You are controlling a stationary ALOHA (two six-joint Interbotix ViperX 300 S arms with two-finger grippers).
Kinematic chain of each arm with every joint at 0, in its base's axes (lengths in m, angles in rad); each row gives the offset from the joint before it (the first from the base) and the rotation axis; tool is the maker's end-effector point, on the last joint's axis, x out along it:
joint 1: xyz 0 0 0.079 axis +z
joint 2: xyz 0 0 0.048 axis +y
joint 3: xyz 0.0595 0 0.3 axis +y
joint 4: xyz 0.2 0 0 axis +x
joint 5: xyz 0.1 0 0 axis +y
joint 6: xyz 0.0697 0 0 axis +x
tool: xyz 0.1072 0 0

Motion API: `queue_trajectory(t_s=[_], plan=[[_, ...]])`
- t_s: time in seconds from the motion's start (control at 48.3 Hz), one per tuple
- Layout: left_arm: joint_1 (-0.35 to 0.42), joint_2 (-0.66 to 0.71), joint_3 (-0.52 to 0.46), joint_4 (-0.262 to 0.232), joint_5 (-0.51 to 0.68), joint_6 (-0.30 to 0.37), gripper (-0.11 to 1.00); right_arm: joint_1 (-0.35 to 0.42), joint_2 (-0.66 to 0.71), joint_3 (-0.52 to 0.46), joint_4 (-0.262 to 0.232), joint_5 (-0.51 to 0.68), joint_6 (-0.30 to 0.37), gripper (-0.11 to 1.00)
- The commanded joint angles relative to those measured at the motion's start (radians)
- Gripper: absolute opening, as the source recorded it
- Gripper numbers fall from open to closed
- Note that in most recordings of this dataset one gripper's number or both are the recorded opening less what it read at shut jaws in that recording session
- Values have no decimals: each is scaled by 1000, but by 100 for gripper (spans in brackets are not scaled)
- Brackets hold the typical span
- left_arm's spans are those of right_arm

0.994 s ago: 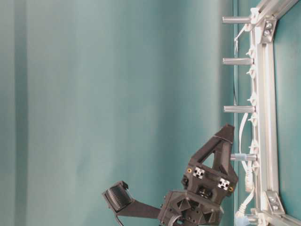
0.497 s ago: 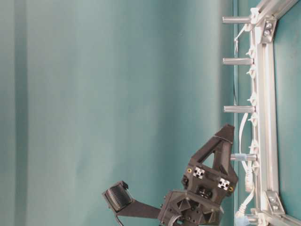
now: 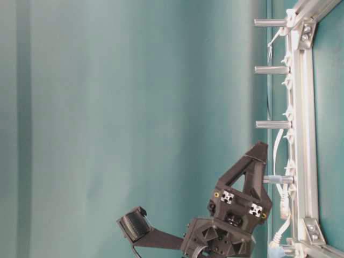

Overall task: Insert the wire through the string loop located on the right side.
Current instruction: 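Push the USB plug leftward through the black zip-tie loop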

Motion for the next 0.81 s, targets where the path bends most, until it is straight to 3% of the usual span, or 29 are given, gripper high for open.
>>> queue_trajectory(t_s=[0.0,0.787], plan=[[-2,-28,-18,2,-5,-9,86,-3,6,-12,-3,-5,2,-8],[-2,-23,-18,2,-5,-9,86,-3,81,-51,-3,-49,2,-8]])
